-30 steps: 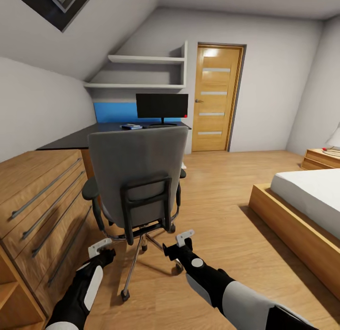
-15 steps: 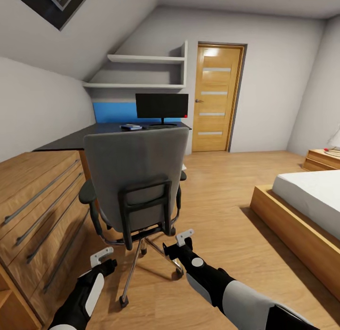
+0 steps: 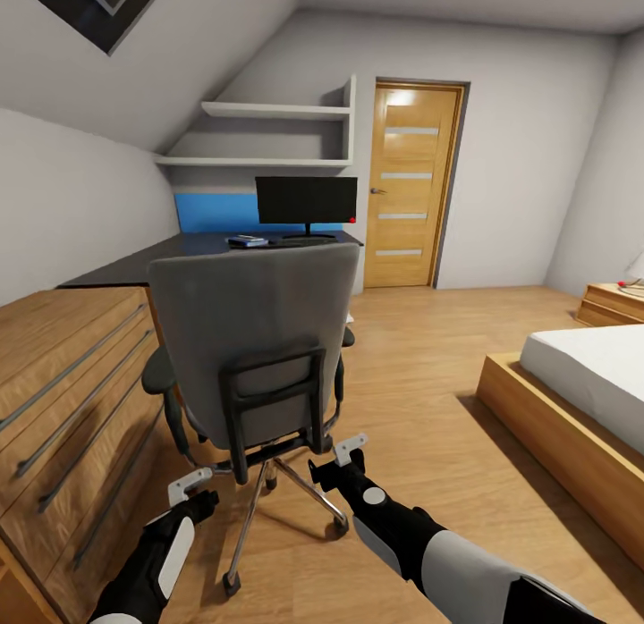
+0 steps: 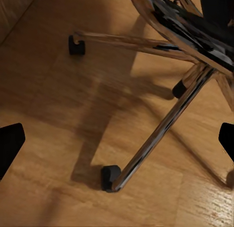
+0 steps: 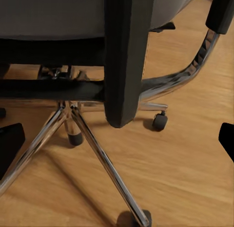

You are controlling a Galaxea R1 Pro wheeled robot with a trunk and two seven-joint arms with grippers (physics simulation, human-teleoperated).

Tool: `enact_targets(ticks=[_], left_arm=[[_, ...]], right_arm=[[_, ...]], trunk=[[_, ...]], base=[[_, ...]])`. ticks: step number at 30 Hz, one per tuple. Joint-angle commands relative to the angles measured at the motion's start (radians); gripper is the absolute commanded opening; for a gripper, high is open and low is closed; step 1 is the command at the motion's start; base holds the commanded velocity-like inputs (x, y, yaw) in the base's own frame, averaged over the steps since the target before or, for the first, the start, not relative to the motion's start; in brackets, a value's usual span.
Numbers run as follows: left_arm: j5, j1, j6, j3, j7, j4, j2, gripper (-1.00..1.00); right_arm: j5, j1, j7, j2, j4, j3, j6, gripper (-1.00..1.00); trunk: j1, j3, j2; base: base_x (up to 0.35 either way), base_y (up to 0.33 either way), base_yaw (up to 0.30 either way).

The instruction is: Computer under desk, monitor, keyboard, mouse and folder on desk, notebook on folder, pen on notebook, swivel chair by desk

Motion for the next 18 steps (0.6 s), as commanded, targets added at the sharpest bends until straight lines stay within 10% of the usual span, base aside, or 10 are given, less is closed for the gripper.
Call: enact_targets(ticks=[1,18], left_arm=[[0.011,0.000,0.004,0.001,0.005,-0.002,-0.001,1.00],[0.012,0.000,0.003,0.002,0.004,-0.003,-0.001,1.00]], right_arm=[[-0.009,-0.001,-0.006,0.000,0.000,0.008,-0.004,1.00],[-0.009,-0.002,-0.006,-0.001,0.000,0.008,-0.004,1.00]], trunk=[[0.000,-0.001,0.000],[0.000,-0.001,0.000]], base=[[0.200,0.000,0.000],[0.067,0.000,0.000]])
